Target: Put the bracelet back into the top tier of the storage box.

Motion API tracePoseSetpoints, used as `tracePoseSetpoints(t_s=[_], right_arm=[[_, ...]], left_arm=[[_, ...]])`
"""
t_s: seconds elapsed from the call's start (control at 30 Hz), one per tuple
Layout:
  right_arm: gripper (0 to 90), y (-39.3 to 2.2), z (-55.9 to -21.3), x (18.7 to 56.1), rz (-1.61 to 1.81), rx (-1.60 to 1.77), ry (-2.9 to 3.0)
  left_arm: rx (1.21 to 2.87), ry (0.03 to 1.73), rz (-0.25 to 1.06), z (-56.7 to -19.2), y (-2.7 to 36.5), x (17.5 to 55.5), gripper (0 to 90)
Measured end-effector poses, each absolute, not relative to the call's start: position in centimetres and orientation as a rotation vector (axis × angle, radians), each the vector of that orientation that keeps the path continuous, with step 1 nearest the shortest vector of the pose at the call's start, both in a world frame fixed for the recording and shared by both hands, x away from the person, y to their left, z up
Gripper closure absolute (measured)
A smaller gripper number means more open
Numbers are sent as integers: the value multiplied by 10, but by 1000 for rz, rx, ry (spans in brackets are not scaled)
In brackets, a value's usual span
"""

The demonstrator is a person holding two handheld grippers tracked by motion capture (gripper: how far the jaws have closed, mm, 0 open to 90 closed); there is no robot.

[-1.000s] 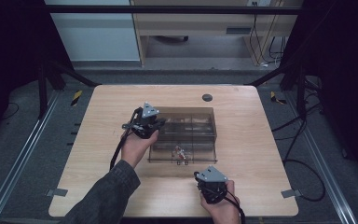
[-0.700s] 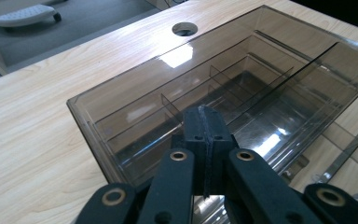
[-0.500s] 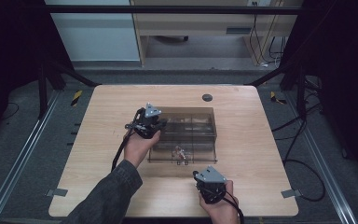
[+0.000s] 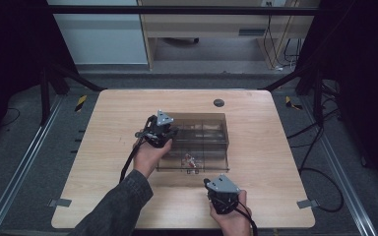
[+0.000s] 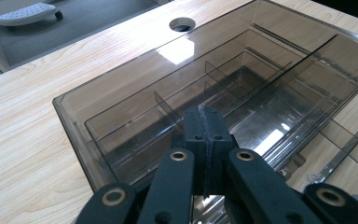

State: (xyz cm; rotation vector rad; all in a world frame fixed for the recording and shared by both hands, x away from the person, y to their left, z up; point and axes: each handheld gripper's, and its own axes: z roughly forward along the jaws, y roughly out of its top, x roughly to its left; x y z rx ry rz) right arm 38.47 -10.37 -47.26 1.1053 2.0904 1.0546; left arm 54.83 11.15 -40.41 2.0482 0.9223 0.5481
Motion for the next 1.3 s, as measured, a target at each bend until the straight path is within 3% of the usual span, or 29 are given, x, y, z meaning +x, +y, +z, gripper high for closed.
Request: tracePoseSetpoints(t_s=[1.3], right_arm=[[900,-94,-464,391,1100,1137,1943]], left_arm=[[2044,932,577,-409,114,545,900]])
